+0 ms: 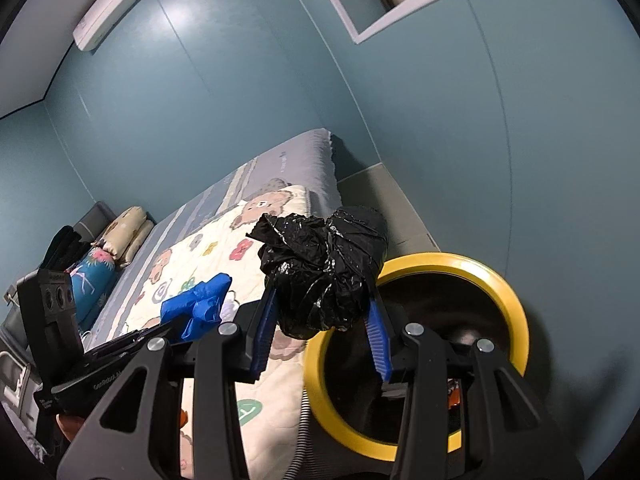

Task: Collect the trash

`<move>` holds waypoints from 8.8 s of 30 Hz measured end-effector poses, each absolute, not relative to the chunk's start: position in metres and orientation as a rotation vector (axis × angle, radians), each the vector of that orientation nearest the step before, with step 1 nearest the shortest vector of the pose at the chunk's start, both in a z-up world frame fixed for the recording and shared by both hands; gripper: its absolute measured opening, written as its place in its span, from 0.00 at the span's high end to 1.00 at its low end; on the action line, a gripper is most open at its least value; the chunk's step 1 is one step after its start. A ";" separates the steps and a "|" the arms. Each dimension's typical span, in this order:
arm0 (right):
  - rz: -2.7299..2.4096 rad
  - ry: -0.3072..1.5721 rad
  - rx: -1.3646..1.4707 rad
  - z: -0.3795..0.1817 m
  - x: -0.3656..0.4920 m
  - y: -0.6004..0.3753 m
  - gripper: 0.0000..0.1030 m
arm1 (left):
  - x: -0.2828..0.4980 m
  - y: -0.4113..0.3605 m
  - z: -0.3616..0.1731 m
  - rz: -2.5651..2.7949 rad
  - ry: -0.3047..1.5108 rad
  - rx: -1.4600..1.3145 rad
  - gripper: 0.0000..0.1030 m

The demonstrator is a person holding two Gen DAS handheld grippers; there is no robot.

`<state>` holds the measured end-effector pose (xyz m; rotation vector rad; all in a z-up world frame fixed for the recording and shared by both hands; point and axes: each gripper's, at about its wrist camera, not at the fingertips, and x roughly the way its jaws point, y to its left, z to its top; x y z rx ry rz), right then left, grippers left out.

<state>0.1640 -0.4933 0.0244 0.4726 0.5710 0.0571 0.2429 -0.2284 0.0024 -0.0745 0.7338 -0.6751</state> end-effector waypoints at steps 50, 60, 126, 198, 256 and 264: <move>-0.106 0.741 0.581 -0.070 0.198 -0.540 0.30 | 0.275 -0.271 -0.064 -0.648 0.842 -0.058 0.22; -0.038 0.770 0.527 -0.062 0.213 -0.502 0.27 | 0.281 -0.204 -0.060 -0.511 0.813 -0.088 0.12; 0.481 1.057 0.148 -0.164 0.449 -0.161 0.31 | 0.461 0.078 -0.156 -0.130 0.855 -0.220 0.41; 0.370 0.909 -0.328 -0.125 0.315 -0.153 0.83 | 0.297 0.122 -0.065 -0.247 0.714 -0.371 0.77; -0.190 0.704 0.381 -0.047 0.182 -0.529 0.82 | 0.294 -0.289 -0.036 -0.750 0.765 -0.088 0.77; -0.238 0.753 0.423 -0.076 0.187 -0.545 0.81 | 0.301 -0.313 -0.062 -0.764 0.834 -0.094 0.76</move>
